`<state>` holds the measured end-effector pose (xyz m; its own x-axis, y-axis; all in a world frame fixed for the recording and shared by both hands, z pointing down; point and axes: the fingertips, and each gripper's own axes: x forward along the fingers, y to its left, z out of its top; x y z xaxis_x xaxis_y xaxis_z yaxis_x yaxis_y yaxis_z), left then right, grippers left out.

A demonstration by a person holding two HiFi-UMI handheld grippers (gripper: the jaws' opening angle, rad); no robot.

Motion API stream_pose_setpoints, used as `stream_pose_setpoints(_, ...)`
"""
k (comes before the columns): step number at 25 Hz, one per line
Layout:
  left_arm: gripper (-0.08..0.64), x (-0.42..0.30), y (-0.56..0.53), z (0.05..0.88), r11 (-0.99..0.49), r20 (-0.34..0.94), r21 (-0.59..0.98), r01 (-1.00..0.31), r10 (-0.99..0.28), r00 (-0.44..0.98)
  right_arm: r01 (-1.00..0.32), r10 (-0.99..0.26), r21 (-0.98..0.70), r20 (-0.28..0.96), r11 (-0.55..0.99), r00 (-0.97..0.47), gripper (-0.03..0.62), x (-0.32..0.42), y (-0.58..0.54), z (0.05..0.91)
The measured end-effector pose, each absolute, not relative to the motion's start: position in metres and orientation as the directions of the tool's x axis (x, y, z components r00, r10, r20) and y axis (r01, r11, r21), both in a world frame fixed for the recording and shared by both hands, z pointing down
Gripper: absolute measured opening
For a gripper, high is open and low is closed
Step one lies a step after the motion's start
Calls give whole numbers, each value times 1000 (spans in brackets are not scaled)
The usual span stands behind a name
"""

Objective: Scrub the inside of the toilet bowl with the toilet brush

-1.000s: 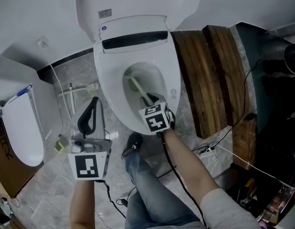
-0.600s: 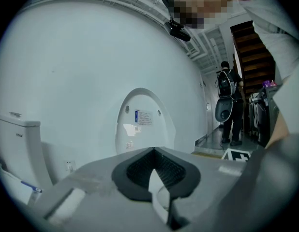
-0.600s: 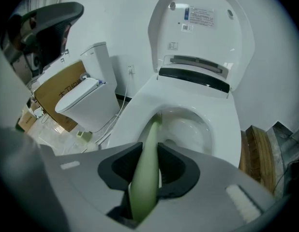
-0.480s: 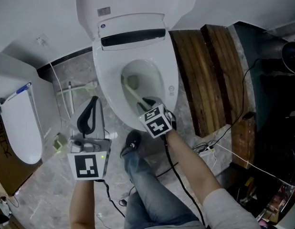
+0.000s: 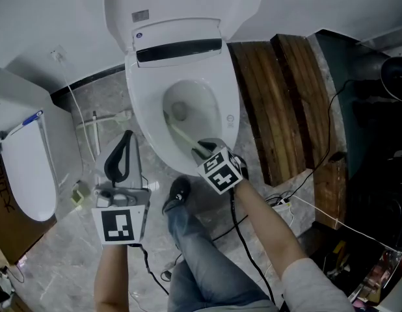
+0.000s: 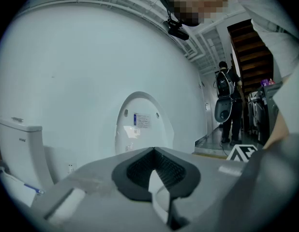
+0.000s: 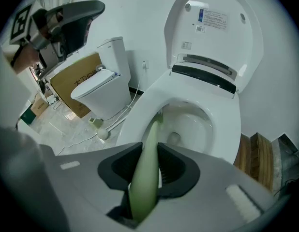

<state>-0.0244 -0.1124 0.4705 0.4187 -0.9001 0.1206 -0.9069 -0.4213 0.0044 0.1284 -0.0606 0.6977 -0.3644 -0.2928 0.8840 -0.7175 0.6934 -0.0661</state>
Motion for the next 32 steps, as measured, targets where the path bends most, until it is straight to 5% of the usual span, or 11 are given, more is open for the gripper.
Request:
stream_pose_setpoints(24, 3, -2, -91, 449, -430, 98, -21, -902, -899, 426, -389, -92, -10, 966, 921, -243, 100, 211, 13, 679)
stream_pose_setpoints(32, 3, -6, -88, 448, -435, 107, -32, -900, -897, 429, -398, -94, 2, 973, 917, -211, 98, 220, 19, 678)
